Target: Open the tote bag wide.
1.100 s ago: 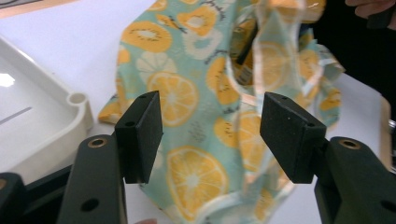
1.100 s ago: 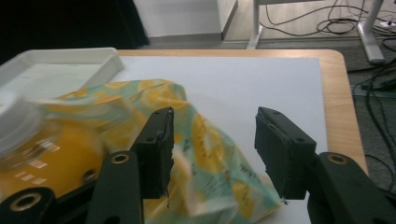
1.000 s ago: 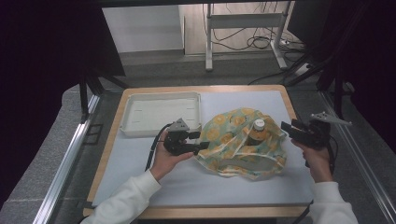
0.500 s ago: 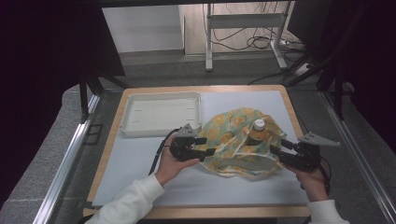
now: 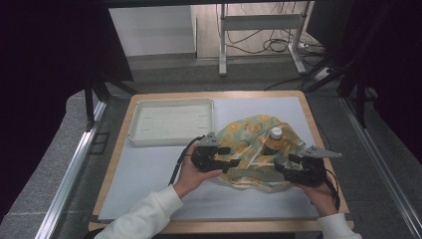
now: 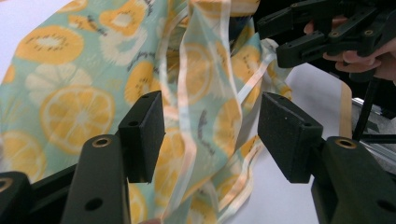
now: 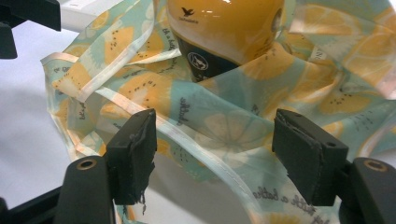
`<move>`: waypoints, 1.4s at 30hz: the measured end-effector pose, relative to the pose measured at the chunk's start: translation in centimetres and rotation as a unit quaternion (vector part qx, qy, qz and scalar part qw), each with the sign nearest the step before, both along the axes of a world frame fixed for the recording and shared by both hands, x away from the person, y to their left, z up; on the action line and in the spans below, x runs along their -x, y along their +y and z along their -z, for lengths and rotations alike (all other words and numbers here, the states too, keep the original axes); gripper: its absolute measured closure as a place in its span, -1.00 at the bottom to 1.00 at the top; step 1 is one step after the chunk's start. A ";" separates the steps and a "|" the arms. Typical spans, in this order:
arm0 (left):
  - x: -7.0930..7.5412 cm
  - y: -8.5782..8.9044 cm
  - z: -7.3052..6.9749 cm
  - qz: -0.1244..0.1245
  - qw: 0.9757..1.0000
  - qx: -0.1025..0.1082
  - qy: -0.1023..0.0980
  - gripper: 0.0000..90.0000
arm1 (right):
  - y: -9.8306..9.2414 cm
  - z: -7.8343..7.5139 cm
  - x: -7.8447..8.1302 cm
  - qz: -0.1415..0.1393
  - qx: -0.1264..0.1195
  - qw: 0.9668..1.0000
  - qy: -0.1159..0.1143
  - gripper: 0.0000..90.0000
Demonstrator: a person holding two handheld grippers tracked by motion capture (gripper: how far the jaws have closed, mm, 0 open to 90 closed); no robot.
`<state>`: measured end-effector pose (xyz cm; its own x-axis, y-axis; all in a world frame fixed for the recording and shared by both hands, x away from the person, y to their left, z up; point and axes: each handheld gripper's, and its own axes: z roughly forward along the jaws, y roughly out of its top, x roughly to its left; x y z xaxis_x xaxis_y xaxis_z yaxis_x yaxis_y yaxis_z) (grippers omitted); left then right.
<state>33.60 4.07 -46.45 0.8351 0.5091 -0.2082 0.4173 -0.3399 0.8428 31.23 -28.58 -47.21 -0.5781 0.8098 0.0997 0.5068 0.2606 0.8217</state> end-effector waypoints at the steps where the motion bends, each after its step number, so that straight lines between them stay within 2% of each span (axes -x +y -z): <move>1: -0.1 -0.2 0.1 0.001 1.000 -0.002 0.001 -0.08 | 0.0 0.0 0.0 0.002 0.001 1.000 -0.001 -0.34; 15: -2.8 -4.8 1.1 0.021 0.999 -0.016 0.032 0.03 | 0.6 0.1 -0.4 0.006 0.002 1.000 -0.002 -0.37; 23: -3.8 -5.6 1.9 0.022 0.998 -0.024 0.049 0.25 | 1.5 0.6 -1.0 0.008 0.013 1.000 0.006 -0.33; 27: -4.1 -5.8 2.2 0.028 0.998 -0.027 0.054 0.48 | 1.7 0.8 -1.2 0.010 0.016 1.000 0.013 -0.15; 32: -4.2 -6.2 2.6 0.033 0.997 -0.031 0.061 0.72 | 1.7 1.1 -1.3 0.012 0.014 1.000 0.019 0.25; 36: -4.4 -6.2 2.8 0.036 0.997 -0.040 0.061 0.85 | 1.7 1.2 -1.4 0.014 0.018 0.999 0.023 0.52; 42: -4.5 -6.0 2.7 0.026 0.998 -0.034 0.054 0.95 | 1.7 1.2 -1.3 0.011 0.027 0.999 0.021 0.79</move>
<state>38.08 -1.92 -49.18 0.8354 0.4815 -0.2652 0.4849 -0.4185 0.7679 32.52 -26.84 -48.43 -0.5559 0.8274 0.0803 0.5473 0.2915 0.7845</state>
